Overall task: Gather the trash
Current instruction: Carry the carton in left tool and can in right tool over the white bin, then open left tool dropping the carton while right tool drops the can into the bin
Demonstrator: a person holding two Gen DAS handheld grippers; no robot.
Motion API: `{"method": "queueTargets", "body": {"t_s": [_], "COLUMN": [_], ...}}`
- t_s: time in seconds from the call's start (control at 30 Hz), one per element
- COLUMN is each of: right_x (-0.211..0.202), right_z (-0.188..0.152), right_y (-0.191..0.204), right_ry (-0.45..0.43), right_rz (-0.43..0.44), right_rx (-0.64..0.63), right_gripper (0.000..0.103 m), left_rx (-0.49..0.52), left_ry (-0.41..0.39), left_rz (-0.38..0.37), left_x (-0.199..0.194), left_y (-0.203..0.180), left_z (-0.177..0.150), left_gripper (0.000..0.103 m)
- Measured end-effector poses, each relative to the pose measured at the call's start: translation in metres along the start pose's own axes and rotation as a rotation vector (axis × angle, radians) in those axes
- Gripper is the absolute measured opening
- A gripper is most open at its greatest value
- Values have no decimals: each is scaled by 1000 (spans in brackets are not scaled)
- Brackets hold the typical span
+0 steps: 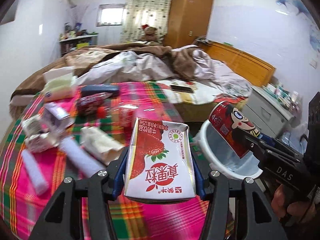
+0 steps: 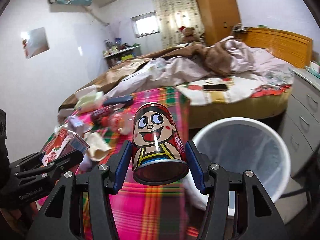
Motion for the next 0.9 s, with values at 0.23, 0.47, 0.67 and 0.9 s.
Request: {"method": "queueTargets", "body": {"t_s": [0.23, 0.47, 0.67, 0.9], "right_x": [1, 3, 15, 22], "right_z": [2, -8, -23, -42], "right_y": [-44, -91, -122, -141], "right_ry": [-3, 35, 108, 191], "right_rz": [-94, -200, -243, -294], "right_rx": [53, 92, 130, 135], "right_gripper": [56, 56, 56, 56], "left_rx": [83, 129, 168, 183], "left_ry": [14, 74, 136, 196], "left_rz": [-91, -183, -197, -218], "left_x": [23, 56, 85, 104], "left_y": [-57, -108, -135, -149], "left_z": [13, 16, 8, -4], "left_gripper": [58, 58, 58, 58]}}
Point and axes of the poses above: each gripper's, at about its wrist camera, not at the fingertips, and x roughly the way its jaws point, y to its left, z to its top, the point moved 8 cm from there along x, roughly the way its jaws point, and after that the axes turned 1 degree about y, right-handed, at the moved point
